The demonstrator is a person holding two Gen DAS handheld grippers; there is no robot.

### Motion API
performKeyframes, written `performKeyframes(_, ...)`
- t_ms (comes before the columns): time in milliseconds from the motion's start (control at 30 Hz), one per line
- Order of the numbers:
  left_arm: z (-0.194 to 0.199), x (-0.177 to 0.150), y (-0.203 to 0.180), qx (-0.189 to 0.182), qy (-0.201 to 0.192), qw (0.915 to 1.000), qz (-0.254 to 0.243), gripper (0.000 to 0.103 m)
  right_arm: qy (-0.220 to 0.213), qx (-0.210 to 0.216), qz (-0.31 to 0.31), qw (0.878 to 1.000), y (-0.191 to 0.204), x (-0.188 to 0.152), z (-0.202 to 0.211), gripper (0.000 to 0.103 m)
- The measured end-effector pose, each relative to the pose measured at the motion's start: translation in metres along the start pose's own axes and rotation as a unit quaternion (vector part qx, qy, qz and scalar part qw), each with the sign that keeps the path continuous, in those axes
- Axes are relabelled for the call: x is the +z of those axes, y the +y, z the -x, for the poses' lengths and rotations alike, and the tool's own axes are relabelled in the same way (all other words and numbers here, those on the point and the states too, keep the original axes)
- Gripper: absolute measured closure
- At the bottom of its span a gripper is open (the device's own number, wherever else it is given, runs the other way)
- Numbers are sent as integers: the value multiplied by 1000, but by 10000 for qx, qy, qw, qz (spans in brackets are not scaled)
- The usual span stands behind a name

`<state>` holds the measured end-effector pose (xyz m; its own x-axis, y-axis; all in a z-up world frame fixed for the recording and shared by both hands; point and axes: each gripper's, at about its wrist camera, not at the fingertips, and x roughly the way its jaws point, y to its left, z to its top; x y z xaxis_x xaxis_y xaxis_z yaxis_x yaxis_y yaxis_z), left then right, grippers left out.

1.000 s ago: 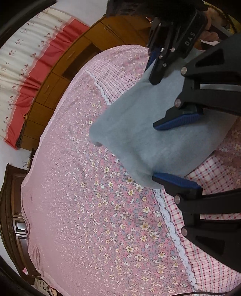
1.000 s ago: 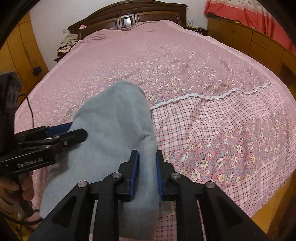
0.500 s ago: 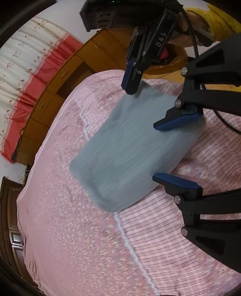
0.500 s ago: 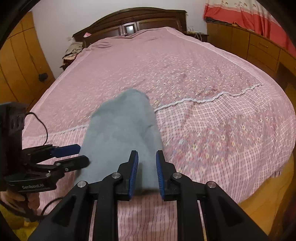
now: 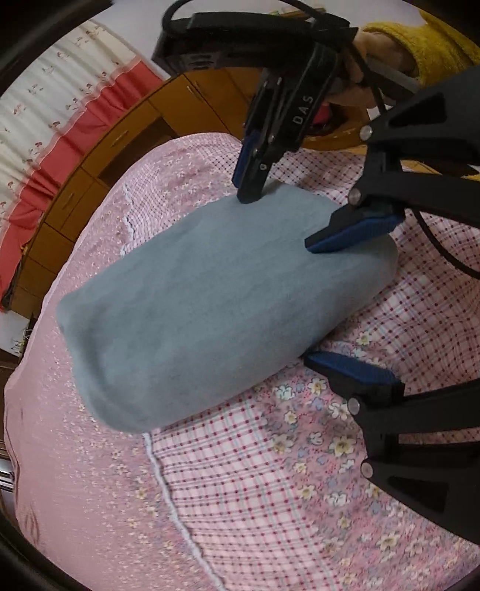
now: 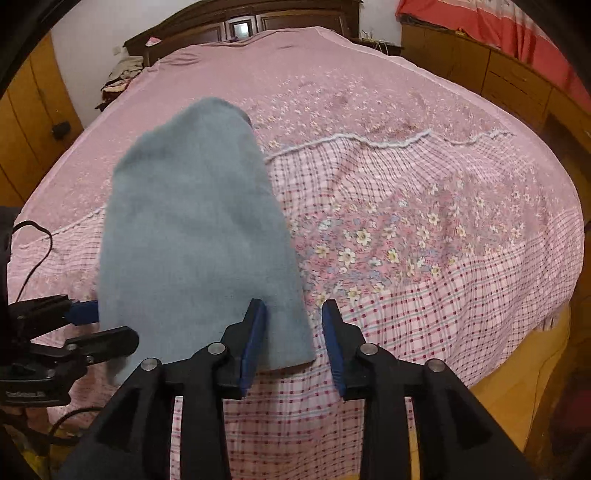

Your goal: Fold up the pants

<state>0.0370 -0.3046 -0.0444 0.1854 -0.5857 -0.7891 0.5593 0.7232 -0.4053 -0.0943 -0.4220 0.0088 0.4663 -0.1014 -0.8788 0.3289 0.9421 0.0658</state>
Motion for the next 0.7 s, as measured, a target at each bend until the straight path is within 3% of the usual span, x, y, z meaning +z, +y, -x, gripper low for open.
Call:
performKeyframes(167, 12, 1, 0, 41, -135, 9999, 39, 43, -19, 85, -22, 10000, -1, 4, 10, 71)
performKeyframes(433, 49, 14, 8, 403, -690, 9968, -28, 43, -390, 492, 14, 9980, 7, 32, 37, 68)
performKeyframes(567, 44, 24, 21, 530, -623, 9966, 129, 43, -274, 507, 81, 9983, 12, 43, 20, 66)
performKeyframes(700, 27, 27, 15, 425, -529, 9974, 233, 41, -158, 433, 125, 9989, 18, 42, 0, 66)
